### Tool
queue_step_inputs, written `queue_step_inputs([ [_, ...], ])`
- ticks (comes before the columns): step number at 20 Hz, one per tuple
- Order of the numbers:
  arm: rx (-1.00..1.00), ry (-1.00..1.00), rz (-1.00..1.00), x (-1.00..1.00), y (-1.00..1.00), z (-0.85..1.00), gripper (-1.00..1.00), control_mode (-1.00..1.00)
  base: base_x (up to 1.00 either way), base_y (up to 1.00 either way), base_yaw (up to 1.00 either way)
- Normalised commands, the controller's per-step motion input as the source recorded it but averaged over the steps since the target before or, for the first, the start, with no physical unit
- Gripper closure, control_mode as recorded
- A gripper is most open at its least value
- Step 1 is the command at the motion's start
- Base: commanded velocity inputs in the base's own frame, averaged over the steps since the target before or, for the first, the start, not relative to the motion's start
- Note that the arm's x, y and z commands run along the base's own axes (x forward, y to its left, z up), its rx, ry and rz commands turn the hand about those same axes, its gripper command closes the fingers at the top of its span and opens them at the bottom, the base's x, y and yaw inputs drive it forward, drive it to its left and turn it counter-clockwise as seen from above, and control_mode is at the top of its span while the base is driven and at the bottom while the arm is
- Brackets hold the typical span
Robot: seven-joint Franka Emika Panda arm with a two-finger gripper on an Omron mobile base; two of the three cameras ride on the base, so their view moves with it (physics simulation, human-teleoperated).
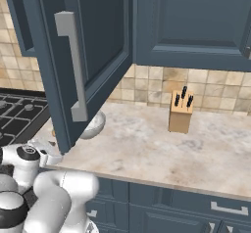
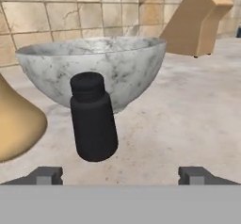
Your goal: Retrieve the bottle and the shaker from the cabinet and place them next to the mixing bowl on the counter. Then add garlic from the fridge to the mixing bowl.
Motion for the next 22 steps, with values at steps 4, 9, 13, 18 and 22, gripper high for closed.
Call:
queue_step_inputs([
  [4,0.09,0.10,0.00,-0.96,0.00,0.88,-1.00,-1.00,0.00,0.00,0.00],
  [9,0.37,0.21,-0.17,-0.83,-0.06,1.00,-1.00,-1.00,0.00,0.00,0.00],
  [13,0.56,0.18,-0.46,-0.82,-0.24,0.78,-1.00,-1.00,0.00,0.00,0.00],
  [18,0.58,-0.06,-0.73,-0.46,-0.01,0.60,-1.00,-1.00,0.00,0.00,0.00],
  [22,0.45,-0.16,-0.77,-0.17,0.00,0.58,-1.00,-1.00,0.00,0.00,0.00],
])
